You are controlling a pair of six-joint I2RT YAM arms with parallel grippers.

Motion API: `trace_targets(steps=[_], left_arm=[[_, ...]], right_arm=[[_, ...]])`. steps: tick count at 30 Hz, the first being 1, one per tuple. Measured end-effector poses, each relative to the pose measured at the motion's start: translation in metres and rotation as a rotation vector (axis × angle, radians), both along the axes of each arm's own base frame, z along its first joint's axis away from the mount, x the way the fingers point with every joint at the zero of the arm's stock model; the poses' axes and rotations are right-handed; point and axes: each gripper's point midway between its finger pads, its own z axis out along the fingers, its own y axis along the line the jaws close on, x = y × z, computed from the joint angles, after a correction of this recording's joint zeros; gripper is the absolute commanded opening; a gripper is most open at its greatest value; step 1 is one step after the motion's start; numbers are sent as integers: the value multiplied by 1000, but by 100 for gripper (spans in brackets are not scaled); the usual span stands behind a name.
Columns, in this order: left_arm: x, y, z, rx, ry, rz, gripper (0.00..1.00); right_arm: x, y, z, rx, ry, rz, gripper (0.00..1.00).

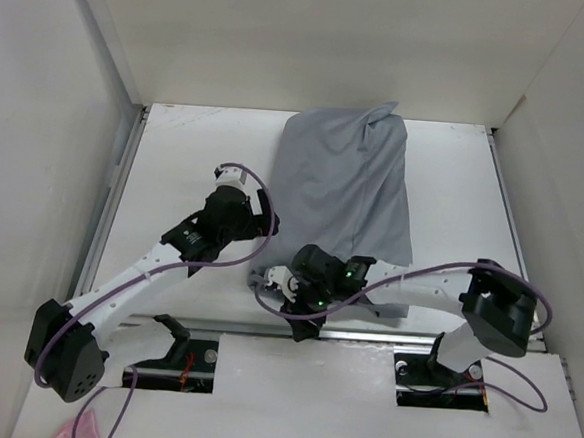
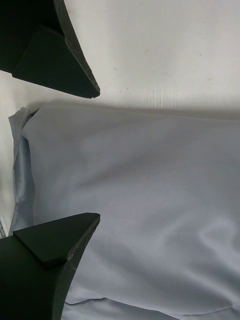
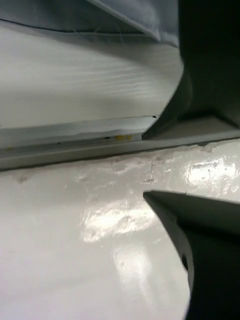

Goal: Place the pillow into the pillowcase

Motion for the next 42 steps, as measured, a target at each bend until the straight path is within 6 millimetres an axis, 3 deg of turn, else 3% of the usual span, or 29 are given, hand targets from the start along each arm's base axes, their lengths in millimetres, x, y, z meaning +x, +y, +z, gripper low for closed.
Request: trace_targets(steps=[3, 4, 6, 9, 11, 14, 16, 17, 18, 19, 21, 24, 26, 27, 28, 30, 34, 38, 42], left_arm=[[-3, 0, 0, -16, 16, 5, 100], [-5, -1, 1, -26, 17, -2, 100], [-14, -3, -1, -58, 17, -29, 100], [-31, -8, -12, -91, 36, -80, 100], [-44, -16, -24, -102, 70, -120, 100], [-56, -28, -43, -102, 130, -167, 100], [-59, -37, -53, -100, 165, -188, 100], [-59, -40, -56, -98, 174, -192, 98], [-60, -43, -61, -97, 187, -198, 96], [-60, -46, -65, -95, 200, -202, 96], [-61, -53, -75, -89, 222, -214, 92], [-61, -61, -93, -69, 263, -227, 81], [-58, -67, -103, -52, 298, -228, 73], [-56, -71, -106, -44, 310, -230, 67], [-53, -74, -108, -38, 319, -231, 56], [-46, -81, -107, -31, 322, -233, 53], [-33, -86, -100, -9, 306, -226, 50], [-14, -84, -94, 8, 291, -199, 48], [14, -85, -79, -6, 252, -172, 40]], right_arm=[[6, 11, 27, 60, -49, 29, 77], [13, 17, 47, 109, -95, 21, 90], [31, 26, 97, 220, -214, -38, 100], [70, 23, 179, 363, -413, -253, 100], [102, 9, 224, 409, -510, -463, 100], [159, -21, 253, 392, -560, -789, 100], [197, -48, 240, 325, -537, -978, 97], [217, -65, 224, 271, -513, -1065, 97], [242, -98, 193, 175, -475, -1196, 97], [249, -110, 179, 131, -458, -1241, 97], [262, -161, 132, -28, -399, -1399, 94], [246, -206, 83, -201, -311, -1502, 90], [232, -215, 61, -263, -262, -1513, 79], [227, -216, 52, -281, -243, -1511, 66], [223, -216, 45, -291, -224, -1513, 29], [219, -215, 36, -289, -198, -1532, 10], [219, -218, 37, -281, -193, -1587, 4], [211, -230, 57, -290, -207, -1664, 4], [191, -237, 81, -227, -162, -1729, 17]])
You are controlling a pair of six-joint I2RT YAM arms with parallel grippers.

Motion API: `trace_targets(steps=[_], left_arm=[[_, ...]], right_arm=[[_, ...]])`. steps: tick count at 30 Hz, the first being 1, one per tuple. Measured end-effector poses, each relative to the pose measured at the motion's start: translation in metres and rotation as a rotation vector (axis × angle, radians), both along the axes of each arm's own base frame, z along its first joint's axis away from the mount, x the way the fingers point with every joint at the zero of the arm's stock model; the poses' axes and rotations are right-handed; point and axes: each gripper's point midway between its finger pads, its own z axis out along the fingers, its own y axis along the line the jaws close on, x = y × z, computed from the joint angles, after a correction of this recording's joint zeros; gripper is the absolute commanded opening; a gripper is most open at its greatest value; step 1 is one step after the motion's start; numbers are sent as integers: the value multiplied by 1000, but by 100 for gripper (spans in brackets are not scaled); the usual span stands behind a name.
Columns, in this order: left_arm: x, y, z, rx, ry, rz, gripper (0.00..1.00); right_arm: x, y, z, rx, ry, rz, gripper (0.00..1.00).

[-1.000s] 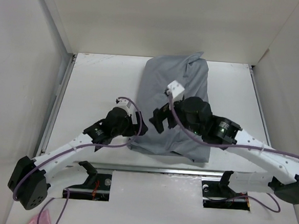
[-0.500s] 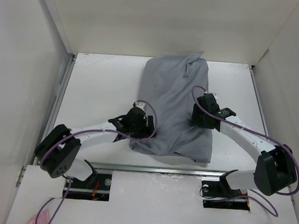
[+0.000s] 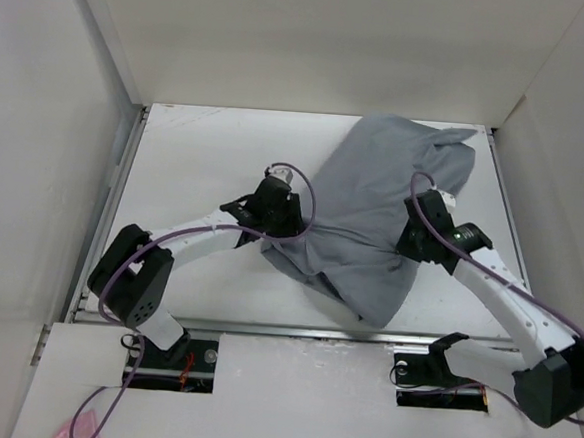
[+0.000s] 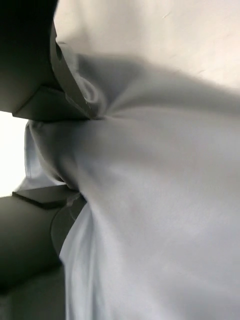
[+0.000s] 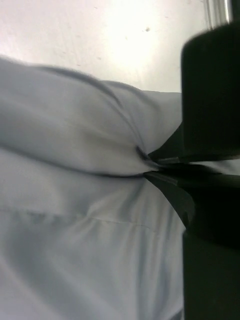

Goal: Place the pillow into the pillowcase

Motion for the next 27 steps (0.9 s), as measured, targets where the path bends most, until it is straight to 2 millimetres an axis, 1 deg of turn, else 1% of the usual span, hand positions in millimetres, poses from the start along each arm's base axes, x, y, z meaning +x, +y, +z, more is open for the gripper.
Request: trace_targets(steps=[2, 3, 4, 6, 7, 9, 10, 11, 12, 13, 14, 15, 16, 17, 18, 19, 20, 21, 22, 23, 24, 26, 27], left_arm=[[17, 5, 8, -3, -27, 27, 39], [27, 11, 10, 1, -37, 53, 37], [38, 20, 12, 8, -44, 84, 37], [58, 39, 12, 31, -55, 153, 35], [69, 50, 12, 46, -59, 188, 35], [90, 70, 11, 71, -61, 251, 34], [102, 79, 12, 83, -61, 277, 34], [109, 84, 13, 96, -62, 290, 34], [130, 94, 15, 106, -72, 325, 38], [147, 101, 19, 115, -88, 345, 45], [164, 109, 23, 127, -99, 367, 57], [183, 117, 29, 133, -117, 385, 84], [203, 125, 36, 131, -139, 402, 94], [220, 133, 46, 123, -157, 420, 100], [239, 143, 59, 109, -180, 440, 100], [254, 152, 74, 95, -215, 455, 100], [263, 163, 87, 88, -247, 475, 100], [267, 174, 100, 85, -275, 493, 100], [265, 184, 112, 85, -295, 507, 100], [257, 191, 122, 85, -308, 515, 100], [245, 194, 129, 79, -326, 513, 100], [203, 193, 130, 62, -308, 485, 100], [183, 189, 130, 49, -299, 469, 100]], right_arm=[[-14, 1, 6, 43, 8, 0, 17], [-23, 2, 4, 75, 21, 7, 20], [-32, 5, -2, 113, 41, 15, 31], [-55, 12, -22, 162, 118, 56, 39], [-67, 16, -36, 187, 168, 86, 50], [-94, 25, -62, 235, 280, 175, 53], [-105, 31, -70, 263, 328, 223, 56], [-111, 37, -72, 292, 351, 265, 58], [-111, 43, -69, 314, 344, 310, 60], [-106, 48, -64, 324, 315, 351, 63], [-98, 51, -57, 324, 281, 379, 72], [-85, 54, -44, 311, 231, 401, 78], [-69, 57, -29, 298, 169, 417, 84], [-51, 57, -14, 273, 106, 413, 89], [-31, 57, 5, 245, 34, 396, 97], [-9, 56, 26, 217, -43, 365, 97], [13, 54, 45, 194, -116, 325, 97], [32, 49, 64, 177, -176, 281, 97], [56, 38, 84, 157, -237, 211, 97], [68, 31, 92, 147, -262, 176, 97], [84, 18, 101, 131, -287, 120, 98], [111, -12, 107, 81, -304, 6, 98], [119, -27, 104, 61, -297, -41, 98]])
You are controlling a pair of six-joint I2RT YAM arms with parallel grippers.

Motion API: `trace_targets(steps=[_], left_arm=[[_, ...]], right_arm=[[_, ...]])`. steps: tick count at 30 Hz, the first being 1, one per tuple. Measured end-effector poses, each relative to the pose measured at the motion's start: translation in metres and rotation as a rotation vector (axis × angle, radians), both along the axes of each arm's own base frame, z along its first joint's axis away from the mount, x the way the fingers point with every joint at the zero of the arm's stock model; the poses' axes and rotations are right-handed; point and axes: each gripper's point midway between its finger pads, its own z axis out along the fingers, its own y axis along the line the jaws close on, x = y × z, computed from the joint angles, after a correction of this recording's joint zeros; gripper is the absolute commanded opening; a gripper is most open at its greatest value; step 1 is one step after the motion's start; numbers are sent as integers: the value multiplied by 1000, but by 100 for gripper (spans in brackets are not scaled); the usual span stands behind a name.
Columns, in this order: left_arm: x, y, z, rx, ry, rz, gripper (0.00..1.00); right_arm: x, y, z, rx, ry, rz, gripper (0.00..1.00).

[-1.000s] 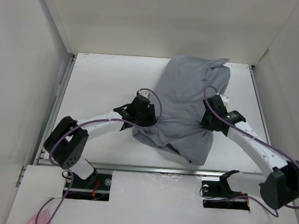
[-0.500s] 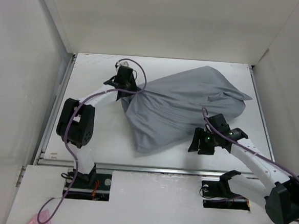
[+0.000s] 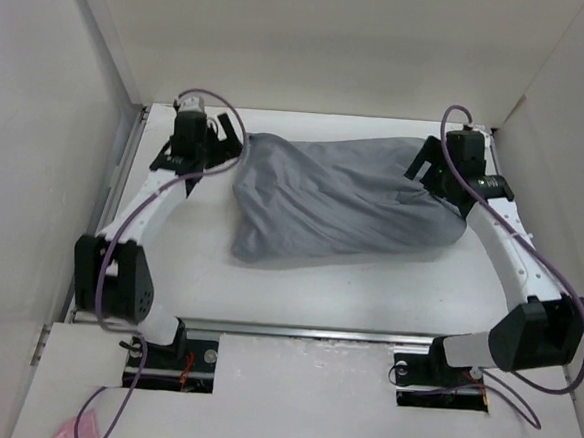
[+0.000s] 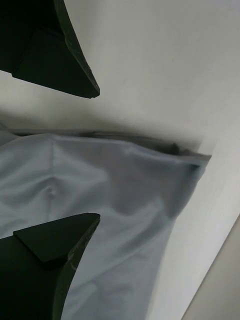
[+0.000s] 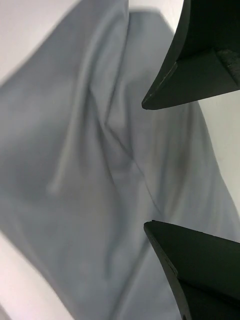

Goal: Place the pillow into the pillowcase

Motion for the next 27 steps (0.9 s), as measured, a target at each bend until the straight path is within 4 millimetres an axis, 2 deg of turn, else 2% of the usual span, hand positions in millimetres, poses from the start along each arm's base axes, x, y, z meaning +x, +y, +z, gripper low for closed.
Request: trace_targets(steps=[3, 7, 9, 11, 12, 13, 14, 15, 16, 17, 18, 21, 22, 24, 26, 27], left_arm=[[-66, -21, -26, -50, 37, -75, 100], [-138, -63, -95, -77, 217, -214, 100], [-164, -75, -121, -75, 300, -260, 100], [-176, -78, -133, -78, 338, -269, 100], [-176, -78, -134, -82, 338, -269, 92], [-175, -80, -133, -88, 332, -271, 78], [-172, -81, -133, -97, 325, -271, 33], [-169, -84, -133, -106, 325, -275, 12], [-167, -87, -135, -110, 329, -285, 0], [-162, -92, -138, -114, 335, -300, 0], [-158, -96, -139, -113, 339, -307, 0], [-145, -100, -138, -105, 335, -304, 0], [-140, -100, -134, -99, 324, -300, 0], [-121, -98, -118, -82, 285, -284, 0], [-92, -100, -90, -69, 240, -274, 0], [-70, -103, -70, -63, 200, -272, 0]], right_arm=[[11, -50, -26, -18, 77, -129, 98], [4, -124, -54, -27, 171, -298, 98], [-3, -150, -59, -33, 191, -357, 98], [-8, -161, -63, -40, 206, -378, 96], [-8, -163, -64, -40, 211, -378, 93], [-8, -163, -66, -40, 217, -372, 91], [-8, -162, -68, -39, 222, -364, 87], [-7, -162, -71, -33, 228, -356, 78], [-6, -160, -75, -28, 238, -342, 74], [-5, -159, -80, -18, 249, -332, 69], [-4, -159, -86, -7, 263, -325, 49], [-4, -156, -107, 22, 305, -295, 5], [-4, -155, -113, 33, 321, -284, 0], [-2, -150, -123, 64, 343, -262, 0], [9, -144, -122, 100, 352, -226, 0], [21, -143, -115, 113, 340, -206, 0]])
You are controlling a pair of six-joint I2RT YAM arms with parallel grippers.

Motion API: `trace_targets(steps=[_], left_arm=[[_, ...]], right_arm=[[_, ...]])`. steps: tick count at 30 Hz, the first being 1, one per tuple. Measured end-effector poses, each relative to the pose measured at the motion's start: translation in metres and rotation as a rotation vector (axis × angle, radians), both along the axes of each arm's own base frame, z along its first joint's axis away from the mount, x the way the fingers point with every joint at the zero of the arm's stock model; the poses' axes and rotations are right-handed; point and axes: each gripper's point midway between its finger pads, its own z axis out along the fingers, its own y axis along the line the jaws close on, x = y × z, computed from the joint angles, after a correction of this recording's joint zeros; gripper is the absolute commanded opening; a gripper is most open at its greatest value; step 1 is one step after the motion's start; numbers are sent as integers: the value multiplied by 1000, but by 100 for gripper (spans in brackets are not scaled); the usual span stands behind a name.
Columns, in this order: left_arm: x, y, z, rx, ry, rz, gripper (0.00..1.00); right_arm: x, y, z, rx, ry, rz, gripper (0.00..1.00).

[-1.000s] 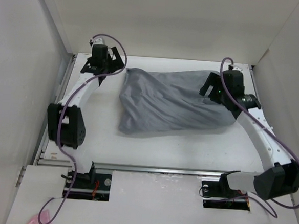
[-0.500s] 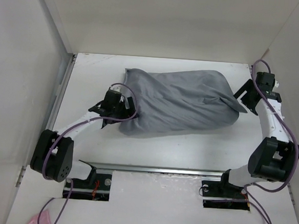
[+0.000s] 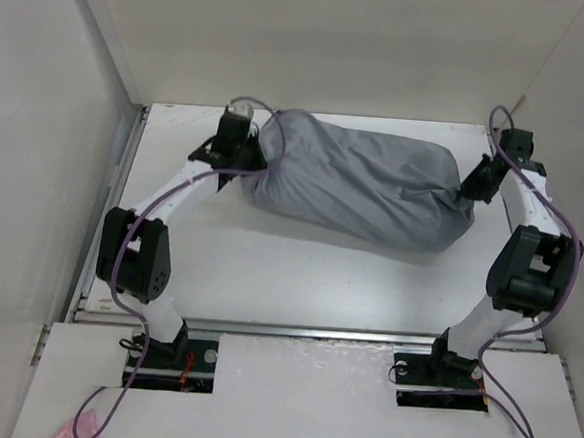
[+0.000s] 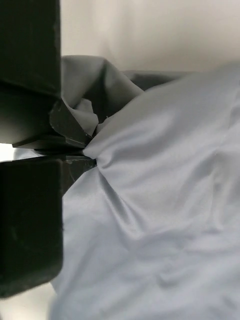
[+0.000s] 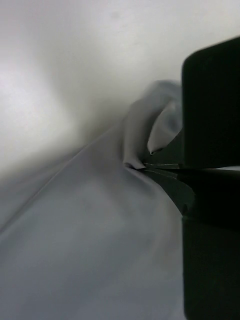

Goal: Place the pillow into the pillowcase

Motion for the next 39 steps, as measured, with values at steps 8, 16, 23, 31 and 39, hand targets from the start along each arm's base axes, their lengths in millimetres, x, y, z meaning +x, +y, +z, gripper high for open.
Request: trace_targets(steps=[8, 16, 23, 31, 39], left_arm=[[94, 0, 149, -15, -350, 41, 0], [5, 74, 9, 78, -60, 226, 76], [-64, 104, -86, 105, 259, 408, 100], [-75, 143, -18, 121, 163, 615, 100], [-30, 142, 90, 17, -150, 614, 100]], right_arm=[[81, -15, 169, -106, -394, 67, 0], [-39, 10, 38, -20, -174, -7, 39], [-59, -19, -87, 123, 116, -127, 56], [-58, -17, 45, -7, -225, -89, 81], [-58, 0, 145, -119, -495, 7, 90]])
